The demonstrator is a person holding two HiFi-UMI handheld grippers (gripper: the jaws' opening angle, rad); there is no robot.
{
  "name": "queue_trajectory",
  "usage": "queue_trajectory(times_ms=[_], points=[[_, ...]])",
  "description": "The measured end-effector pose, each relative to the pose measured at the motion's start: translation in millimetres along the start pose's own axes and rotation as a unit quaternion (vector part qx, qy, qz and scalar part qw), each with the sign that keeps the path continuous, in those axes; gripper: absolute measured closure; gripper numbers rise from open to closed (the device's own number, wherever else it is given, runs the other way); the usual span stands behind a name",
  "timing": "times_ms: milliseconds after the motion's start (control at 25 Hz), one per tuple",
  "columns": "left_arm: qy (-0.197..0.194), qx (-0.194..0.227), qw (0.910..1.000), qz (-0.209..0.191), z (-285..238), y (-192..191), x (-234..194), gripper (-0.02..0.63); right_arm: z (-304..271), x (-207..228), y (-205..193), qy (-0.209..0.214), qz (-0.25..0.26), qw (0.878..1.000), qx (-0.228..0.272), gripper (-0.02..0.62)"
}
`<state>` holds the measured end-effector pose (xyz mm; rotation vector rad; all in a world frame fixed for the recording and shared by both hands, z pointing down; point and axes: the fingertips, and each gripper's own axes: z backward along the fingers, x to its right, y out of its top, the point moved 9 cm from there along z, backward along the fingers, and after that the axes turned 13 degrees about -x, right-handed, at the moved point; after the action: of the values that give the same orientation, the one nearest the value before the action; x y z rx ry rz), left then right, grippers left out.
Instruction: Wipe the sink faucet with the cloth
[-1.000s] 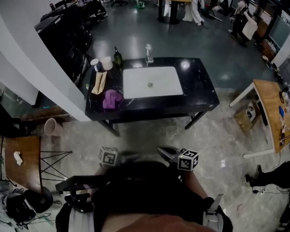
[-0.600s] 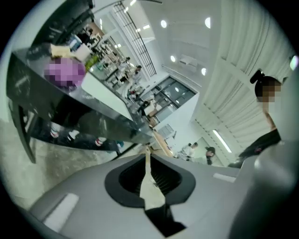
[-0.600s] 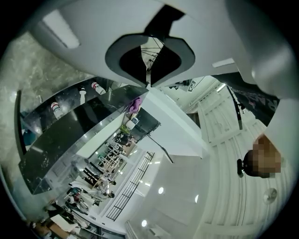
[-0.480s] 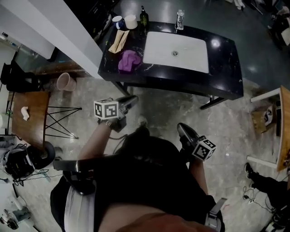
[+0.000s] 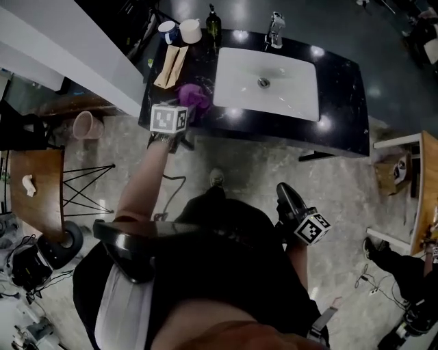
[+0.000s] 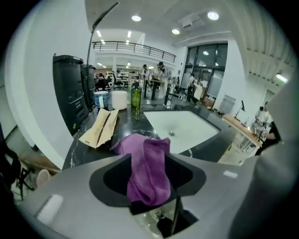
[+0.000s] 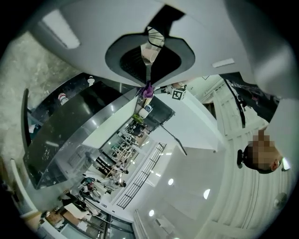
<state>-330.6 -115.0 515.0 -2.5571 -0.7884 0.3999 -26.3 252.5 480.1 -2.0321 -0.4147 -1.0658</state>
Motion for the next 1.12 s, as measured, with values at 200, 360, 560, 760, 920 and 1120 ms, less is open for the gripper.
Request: queue_trajectory(times_ms=[200,360,560,760,920,1120], points=[[0.035,-0.076,0.9938,-0.073,-52,22,-16,0.368,-38,4,25,-0.018,-0.012,1.0,0.002,0.552],[-0.001,-0.069,0.9942,-0.082,-53,23,-17,0.399,-62,9,40,-0.022,-0.015,1.0,0.005,0.558],[-0.052,-0.058,0.9936,-0.082,-44,20,-22,0.495,-96,8,58,-0.01,-0.01,1.0,-0.005,0.568],[-0.151,-0.017,0.9874,-0.044,-10,37,-17,0.497,-126,9,80,0.013,0.004,1.0,-0.026,0.572],[-0.242,0.041,0.9668,-0.071,10,79,21,0.497,-127,18,98,0.025,0.007,0.999,-0.027,0.577],[-0.329,0.111,0.9333,-0.092,15,155,75,0.497,-113,43,131,0.042,0.0,0.999,-0.019,0.581]])
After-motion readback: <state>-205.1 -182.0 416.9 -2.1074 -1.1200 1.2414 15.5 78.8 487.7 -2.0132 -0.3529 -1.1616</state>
